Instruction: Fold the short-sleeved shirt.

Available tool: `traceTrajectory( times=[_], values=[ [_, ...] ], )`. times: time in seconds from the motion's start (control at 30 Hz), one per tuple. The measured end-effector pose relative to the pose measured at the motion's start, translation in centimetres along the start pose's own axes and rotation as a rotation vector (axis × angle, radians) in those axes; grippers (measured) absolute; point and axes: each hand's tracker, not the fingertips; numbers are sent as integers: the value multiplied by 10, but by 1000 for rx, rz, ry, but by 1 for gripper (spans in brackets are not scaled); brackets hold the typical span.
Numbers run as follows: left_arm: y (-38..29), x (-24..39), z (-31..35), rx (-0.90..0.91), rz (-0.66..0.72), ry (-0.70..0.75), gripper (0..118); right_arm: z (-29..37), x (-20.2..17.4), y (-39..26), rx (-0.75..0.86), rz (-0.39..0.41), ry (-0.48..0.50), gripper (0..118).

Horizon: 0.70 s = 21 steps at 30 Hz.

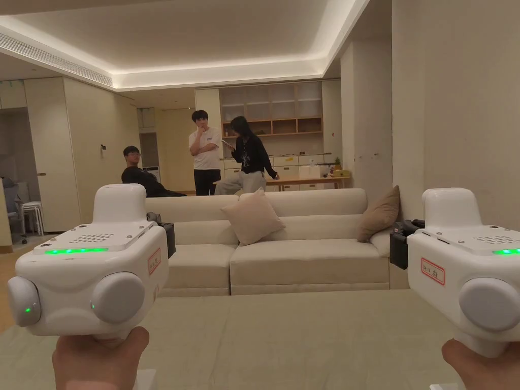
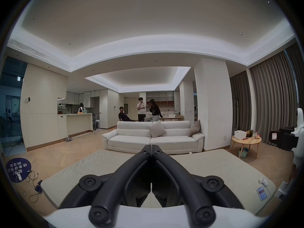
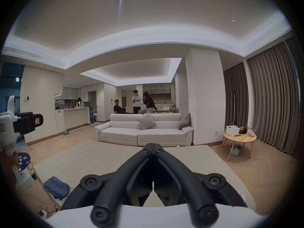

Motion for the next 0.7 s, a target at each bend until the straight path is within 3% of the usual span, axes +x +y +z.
traceTrajectory(
  times=[0.7],
  values=[
    [0,2,-7,-12,11,-26,0,-1,5,1,4,-8,-16,0]
  ],
)
